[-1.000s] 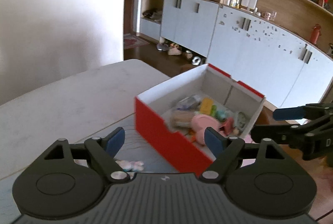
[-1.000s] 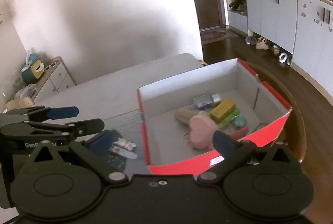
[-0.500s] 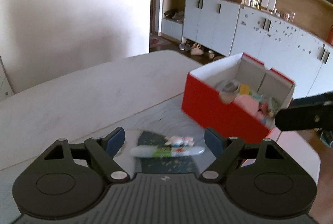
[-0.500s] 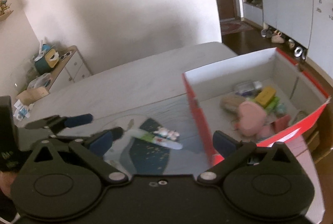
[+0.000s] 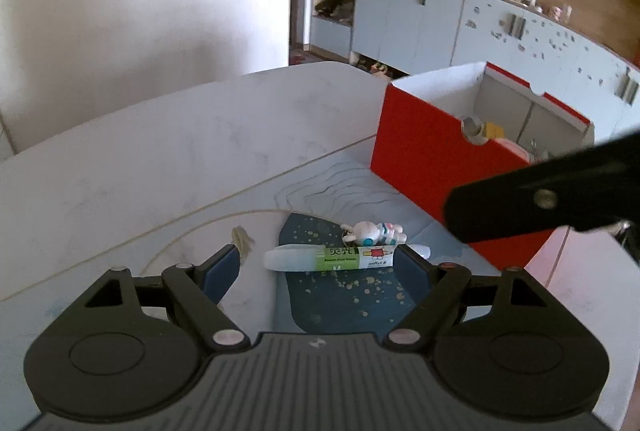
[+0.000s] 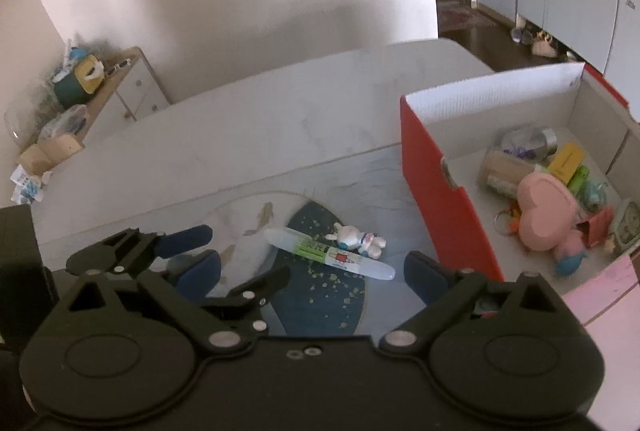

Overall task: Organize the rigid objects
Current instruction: 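Close the left tool on the white glue tube while the right tool grasps the white rabbit figure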

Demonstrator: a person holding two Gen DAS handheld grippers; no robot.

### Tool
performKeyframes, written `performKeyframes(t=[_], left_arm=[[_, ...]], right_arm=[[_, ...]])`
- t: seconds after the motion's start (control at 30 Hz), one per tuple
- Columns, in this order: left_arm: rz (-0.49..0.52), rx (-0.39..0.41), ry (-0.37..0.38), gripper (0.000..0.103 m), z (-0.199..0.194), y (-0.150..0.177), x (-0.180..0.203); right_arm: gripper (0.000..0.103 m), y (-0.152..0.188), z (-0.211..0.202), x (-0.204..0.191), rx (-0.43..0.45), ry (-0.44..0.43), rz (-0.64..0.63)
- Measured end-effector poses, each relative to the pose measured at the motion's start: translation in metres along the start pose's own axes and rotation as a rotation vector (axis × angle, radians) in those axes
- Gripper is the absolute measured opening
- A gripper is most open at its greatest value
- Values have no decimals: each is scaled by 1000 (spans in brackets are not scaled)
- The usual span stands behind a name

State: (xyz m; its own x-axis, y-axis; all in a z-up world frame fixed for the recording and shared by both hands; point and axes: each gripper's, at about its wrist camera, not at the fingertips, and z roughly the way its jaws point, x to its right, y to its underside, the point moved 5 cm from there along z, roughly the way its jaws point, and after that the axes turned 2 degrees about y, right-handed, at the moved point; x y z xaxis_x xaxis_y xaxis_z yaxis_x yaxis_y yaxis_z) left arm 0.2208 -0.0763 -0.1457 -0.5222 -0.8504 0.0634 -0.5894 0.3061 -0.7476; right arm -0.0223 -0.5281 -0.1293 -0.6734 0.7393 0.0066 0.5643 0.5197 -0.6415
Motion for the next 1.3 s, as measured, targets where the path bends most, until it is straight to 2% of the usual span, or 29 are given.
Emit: performKeyframes(t=[0.3, 0.47, 0.67, 0.87, 1.17, 1.3], left_arm=[[137, 2, 86, 84, 23, 1, 2], [196, -1, 116, 84, 35, -2, 2], [252, -30, 143, 84, 53, -3, -1], [312, -79, 208, 84, 69, -1, -1], [319, -152, 319, 84, 84, 4, -7], [341, -155, 336, 84, 85, 3, -3]], right_arm=[[94, -9, 41, 1, -61, 49, 26], [87, -12, 66, 2, -100, 87, 29], [80, -15, 89, 7, -137, 130, 52], [71, -15, 106, 13, -173, 155, 84], [64, -17, 119, 14, -193, 179, 97], [60, -19, 120, 15, -190, 190, 91]])
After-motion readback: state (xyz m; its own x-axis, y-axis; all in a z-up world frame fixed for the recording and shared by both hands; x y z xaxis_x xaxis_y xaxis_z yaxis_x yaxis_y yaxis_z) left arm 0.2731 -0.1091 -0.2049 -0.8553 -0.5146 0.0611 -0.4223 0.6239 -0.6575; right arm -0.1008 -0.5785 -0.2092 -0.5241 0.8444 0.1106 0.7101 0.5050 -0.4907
